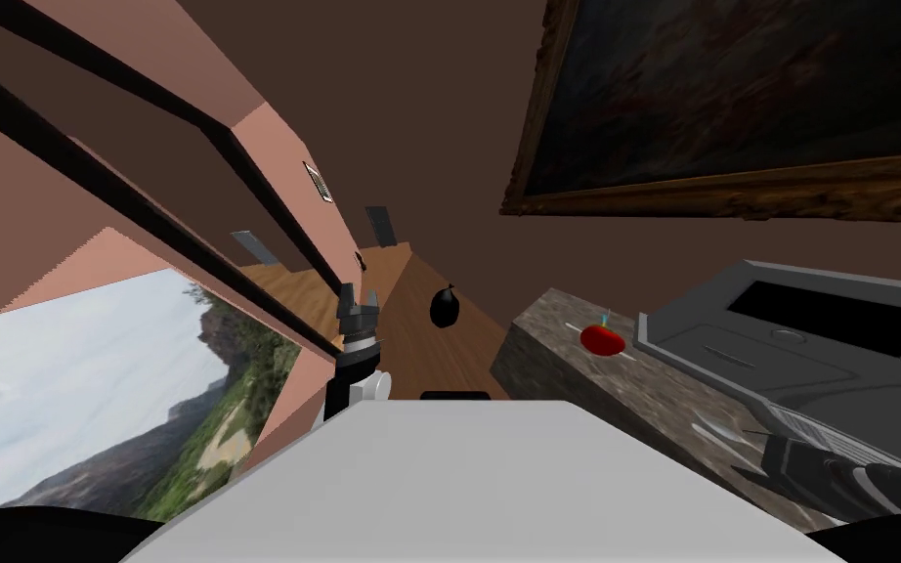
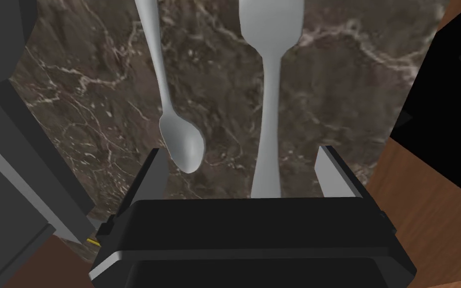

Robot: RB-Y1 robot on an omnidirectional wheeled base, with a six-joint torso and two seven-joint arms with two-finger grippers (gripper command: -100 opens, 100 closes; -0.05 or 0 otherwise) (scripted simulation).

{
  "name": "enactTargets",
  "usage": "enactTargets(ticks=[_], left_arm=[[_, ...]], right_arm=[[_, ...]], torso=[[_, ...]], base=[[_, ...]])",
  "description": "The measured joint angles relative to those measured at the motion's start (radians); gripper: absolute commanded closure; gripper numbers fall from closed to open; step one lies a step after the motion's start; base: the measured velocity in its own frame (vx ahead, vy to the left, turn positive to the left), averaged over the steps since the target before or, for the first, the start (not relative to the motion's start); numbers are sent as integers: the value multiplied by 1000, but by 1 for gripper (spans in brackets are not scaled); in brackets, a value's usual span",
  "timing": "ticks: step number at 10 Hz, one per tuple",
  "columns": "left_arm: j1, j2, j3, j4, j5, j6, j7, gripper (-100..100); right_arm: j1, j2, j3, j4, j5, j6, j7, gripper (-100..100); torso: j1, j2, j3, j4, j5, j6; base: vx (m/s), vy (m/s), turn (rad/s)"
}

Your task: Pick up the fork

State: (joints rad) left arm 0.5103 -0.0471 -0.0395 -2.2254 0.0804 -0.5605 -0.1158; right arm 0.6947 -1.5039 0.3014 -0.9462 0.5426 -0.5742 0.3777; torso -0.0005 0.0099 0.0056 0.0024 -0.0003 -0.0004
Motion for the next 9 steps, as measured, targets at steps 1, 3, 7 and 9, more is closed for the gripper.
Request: enactTargets(ticks=[1,3,7,9], left_arm=[[0,0,0,0,0,0,0,0],[0,0,0,0,0,0,0,0],[1,0,0,0,0,0,0,0],[1,0,0,0,0,0,0,0]], right_arm=[[26,5,-5,-1,-16,11,-15,-100],[-1,26,20,26,-10,20,-43,100],[0,26,20,25,-9,19,-42,100],[0,26,20,26,-9,20,-42,100]], torso=[[1,3,2,1,0,0],[-1,-2,0,0,0,2],[-1,-8,-5,-2,0,2],[0,-9,-5,-2,0,2]], base=[[-192,-13,400],[-47,-6,26],[-2,1,1],[30,3,-160]])
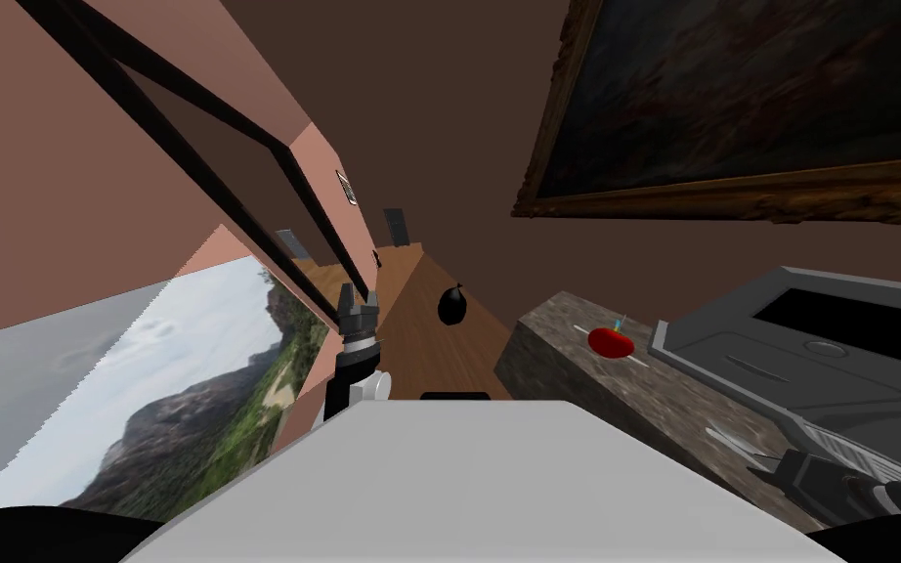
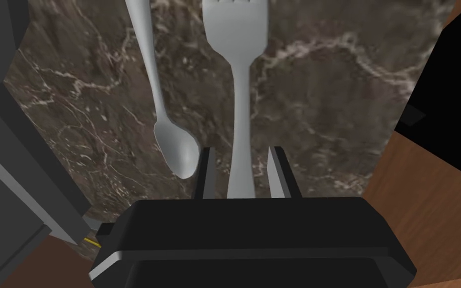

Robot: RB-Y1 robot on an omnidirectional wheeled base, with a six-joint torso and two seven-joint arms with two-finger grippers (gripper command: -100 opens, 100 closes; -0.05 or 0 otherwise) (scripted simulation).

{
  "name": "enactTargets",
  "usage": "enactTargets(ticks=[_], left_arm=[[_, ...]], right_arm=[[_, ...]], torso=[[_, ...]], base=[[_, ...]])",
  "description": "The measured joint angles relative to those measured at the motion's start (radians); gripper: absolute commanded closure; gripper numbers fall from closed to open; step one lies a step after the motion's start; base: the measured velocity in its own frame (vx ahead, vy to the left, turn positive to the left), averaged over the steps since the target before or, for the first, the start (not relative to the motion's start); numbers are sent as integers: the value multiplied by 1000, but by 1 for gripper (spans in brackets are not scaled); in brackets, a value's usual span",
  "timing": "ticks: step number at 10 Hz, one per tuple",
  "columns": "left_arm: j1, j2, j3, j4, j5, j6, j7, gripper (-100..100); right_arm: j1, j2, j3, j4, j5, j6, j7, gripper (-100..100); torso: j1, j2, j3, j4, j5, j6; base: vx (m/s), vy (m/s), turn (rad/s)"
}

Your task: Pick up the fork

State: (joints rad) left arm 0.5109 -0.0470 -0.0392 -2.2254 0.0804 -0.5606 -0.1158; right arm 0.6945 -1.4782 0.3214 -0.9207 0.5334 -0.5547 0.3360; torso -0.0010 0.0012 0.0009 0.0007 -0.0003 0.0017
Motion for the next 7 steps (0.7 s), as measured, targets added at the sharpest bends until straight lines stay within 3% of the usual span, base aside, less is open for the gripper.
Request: enactTargets(ticks=[3,6,7], left_arm=[[0,0,0,0,0,0,0,0],[0,0,0,0,0,0,0,0],[0,0,0,0,0,0,0,0]], right_arm=[[34,-27,-30,-43,-7,0,29,100],[23,-52,-45,-66,7,-22,70,100],[23,-51,-45,-67,8,-23,73,0]], torso=[[2,-6,-4,-1,1,3],[3,-10,-6,-2,1,0],[2,-6,-4,-1,1,-1]], base=[[137,7,-308],[126,21,-201],[11,5,10]])
